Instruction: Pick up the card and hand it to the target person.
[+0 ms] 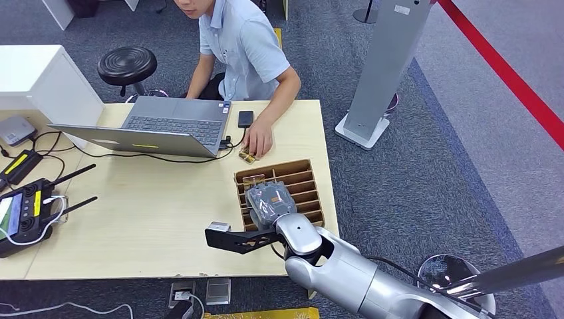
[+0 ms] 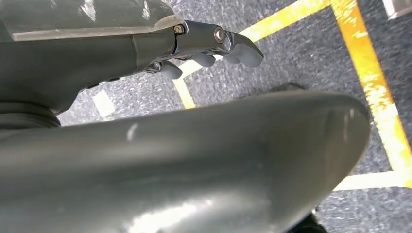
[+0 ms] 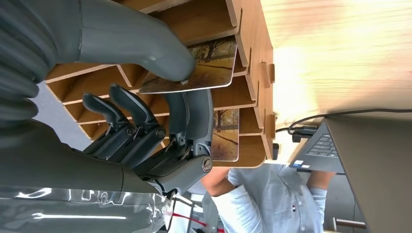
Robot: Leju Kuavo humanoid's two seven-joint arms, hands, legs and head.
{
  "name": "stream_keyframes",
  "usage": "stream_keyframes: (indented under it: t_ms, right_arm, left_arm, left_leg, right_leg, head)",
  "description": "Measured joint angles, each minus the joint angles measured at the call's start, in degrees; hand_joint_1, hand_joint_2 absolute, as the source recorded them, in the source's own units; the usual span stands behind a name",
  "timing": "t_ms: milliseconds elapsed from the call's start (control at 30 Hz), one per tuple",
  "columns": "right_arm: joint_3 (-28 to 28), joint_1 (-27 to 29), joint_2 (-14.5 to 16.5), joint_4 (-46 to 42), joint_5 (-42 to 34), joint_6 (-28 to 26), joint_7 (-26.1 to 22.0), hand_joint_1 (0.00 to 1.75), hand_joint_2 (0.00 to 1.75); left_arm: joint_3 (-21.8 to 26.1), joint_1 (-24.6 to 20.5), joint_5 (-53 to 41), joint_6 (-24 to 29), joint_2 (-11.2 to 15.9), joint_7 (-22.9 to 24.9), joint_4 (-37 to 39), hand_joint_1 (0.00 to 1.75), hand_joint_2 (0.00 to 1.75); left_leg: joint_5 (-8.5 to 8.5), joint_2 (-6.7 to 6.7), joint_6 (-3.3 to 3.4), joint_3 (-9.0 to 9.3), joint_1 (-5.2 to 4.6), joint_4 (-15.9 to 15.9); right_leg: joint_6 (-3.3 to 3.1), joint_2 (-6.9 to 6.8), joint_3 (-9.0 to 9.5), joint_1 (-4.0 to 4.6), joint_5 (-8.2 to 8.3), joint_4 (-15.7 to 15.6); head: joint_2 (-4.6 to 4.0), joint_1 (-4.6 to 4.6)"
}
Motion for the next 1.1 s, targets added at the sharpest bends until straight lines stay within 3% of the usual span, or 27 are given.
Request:
stream_keyframes:
  t_ms: [400, 600, 767, 967, 1100]
  right_arm:
    - [-2.01, -1.13, -0.87, -2.33, -4.5, -1.8, 2.7, 1.71, 1.75]
    - [-5.77, -2.42, -4.32, -10.97, -9.75, 0.68, 8.27, 1.71, 1.75]
    - [-8.55, -2.62, -7.31, -18.97, -10.64, 1.19, 9.92, 1.71, 1.75]
    - [-9.55, -2.48, -9.0, -23.16, -12.02, 2.34, 8.6, 1.71, 1.75]
    - [-9.54, -2.41, -9.05, -22.18, -8.23, -2.3, 4.63, 1.71, 1.75]
  left_arm:
    - [0.02, 0.56, 1.31, 0.31, 0.0, -0.53, 0.0, 0.0, 0.0]
    - [0.02, 1.46, 1.51, 0.88, 0.02, -1.47, 0.0, 0.0, 0.0]
    - [0.02, 1.8, 1.72, 0.86, 0.02, -1.72, 0.0, 0.0, 0.0]
    - [0.02, 1.66, 1.53, 0.6, 0.02, -1.52, 0.0, 0.0, 0.0]
    - [0.02, 1.38, 1.03, 0.14, -0.09, -1.39, 0.0, 0.0, 0.0]
  left_leg:
    - [0.0, 0.0, 0.0, 0.02, 0.0, 0.0]
    - [0.0, 0.01, 0.0, 0.03, 0.0, 0.01]
    - [0.0, 0.01, 0.0, 0.03, 0.0, 0.02]
    - [0.0, 0.01, 0.0, 0.03, 0.0, 0.01]
    - [0.0, 0.0, 0.0, 0.02, 0.0, 0.01]
  right_leg:
    - [0.0, 0.0, -0.01, 0.0, 0.0, 0.0]
    - [0.0, 0.01, -0.01, 0.0, 0.01, -0.01]
    - [0.0, 0.01, -0.01, 0.0, 0.01, -0.01]
    - [0.0, 0.01, 0.0, 0.0, 0.01, -0.01]
    - [0.0, 0.01, 0.0, 0.0, 0.01, 0.0]
  head:
    - [0.0, -0.02]
    - [0.0, 0.02]
    - [0.0, -0.02]
    - [0.0, -0.05]
    - [0.0, -0.04]
